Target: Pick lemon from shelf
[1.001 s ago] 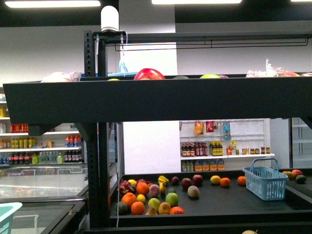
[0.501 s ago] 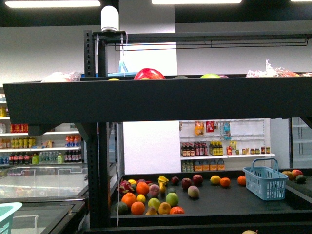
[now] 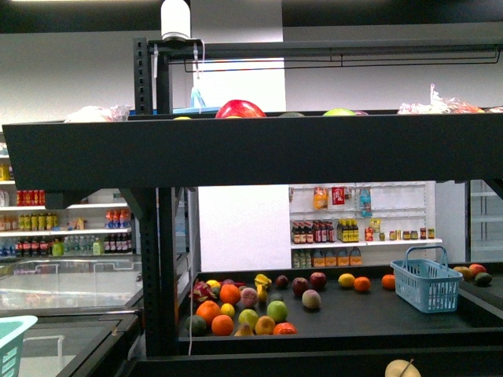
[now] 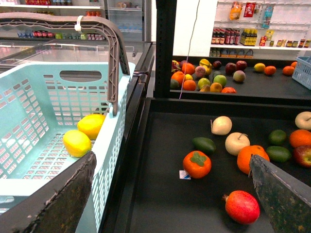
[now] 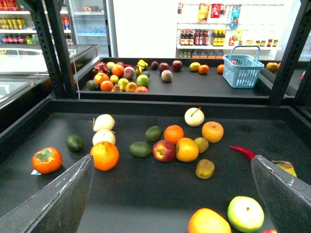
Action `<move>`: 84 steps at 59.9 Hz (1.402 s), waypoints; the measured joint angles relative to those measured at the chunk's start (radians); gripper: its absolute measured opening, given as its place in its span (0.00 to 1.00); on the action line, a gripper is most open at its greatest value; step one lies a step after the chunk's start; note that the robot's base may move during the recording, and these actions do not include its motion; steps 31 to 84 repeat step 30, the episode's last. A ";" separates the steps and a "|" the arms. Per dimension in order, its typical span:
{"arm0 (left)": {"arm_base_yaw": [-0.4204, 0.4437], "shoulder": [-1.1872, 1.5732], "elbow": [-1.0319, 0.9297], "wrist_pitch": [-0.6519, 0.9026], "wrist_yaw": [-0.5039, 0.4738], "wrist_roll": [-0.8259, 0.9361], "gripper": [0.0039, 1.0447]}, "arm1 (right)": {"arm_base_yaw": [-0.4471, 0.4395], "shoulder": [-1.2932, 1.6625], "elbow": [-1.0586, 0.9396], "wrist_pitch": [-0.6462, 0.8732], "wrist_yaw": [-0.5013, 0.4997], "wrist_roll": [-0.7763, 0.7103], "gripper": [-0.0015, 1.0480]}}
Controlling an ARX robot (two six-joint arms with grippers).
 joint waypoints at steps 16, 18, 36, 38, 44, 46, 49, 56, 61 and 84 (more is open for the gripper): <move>0.000 0.000 0.000 0.000 0.000 0.000 0.93 | 0.000 0.000 0.000 0.000 0.000 0.000 0.93; 0.000 0.000 0.000 0.000 0.000 0.000 0.93 | 0.000 0.000 0.000 0.000 0.000 0.000 0.93; 0.000 0.000 0.000 0.000 0.000 0.000 0.93 | 0.000 0.000 0.000 0.000 0.000 0.000 0.93; 0.000 0.000 0.000 0.000 0.000 0.000 0.93 | 0.000 0.000 0.000 0.000 0.000 0.000 0.93; 0.000 0.000 0.000 0.000 0.000 0.000 0.93 | 0.000 0.000 0.000 0.000 0.000 0.000 0.93; 0.000 0.000 0.000 0.000 0.000 0.000 0.93 | 0.000 0.000 0.000 0.000 0.000 0.000 0.93; 0.000 0.000 0.000 0.000 0.000 0.000 0.93 | 0.000 0.000 0.000 0.000 0.000 0.000 0.93; 0.000 0.000 0.000 0.000 0.000 0.000 0.93 | 0.000 0.000 0.000 0.000 0.000 0.000 0.93; 0.000 0.000 0.000 0.000 0.000 0.000 0.93 | 0.000 0.000 0.000 0.000 0.000 0.000 0.93; 0.000 0.000 0.000 0.000 0.000 0.000 0.93 | 0.000 0.000 0.000 0.000 0.000 0.000 0.93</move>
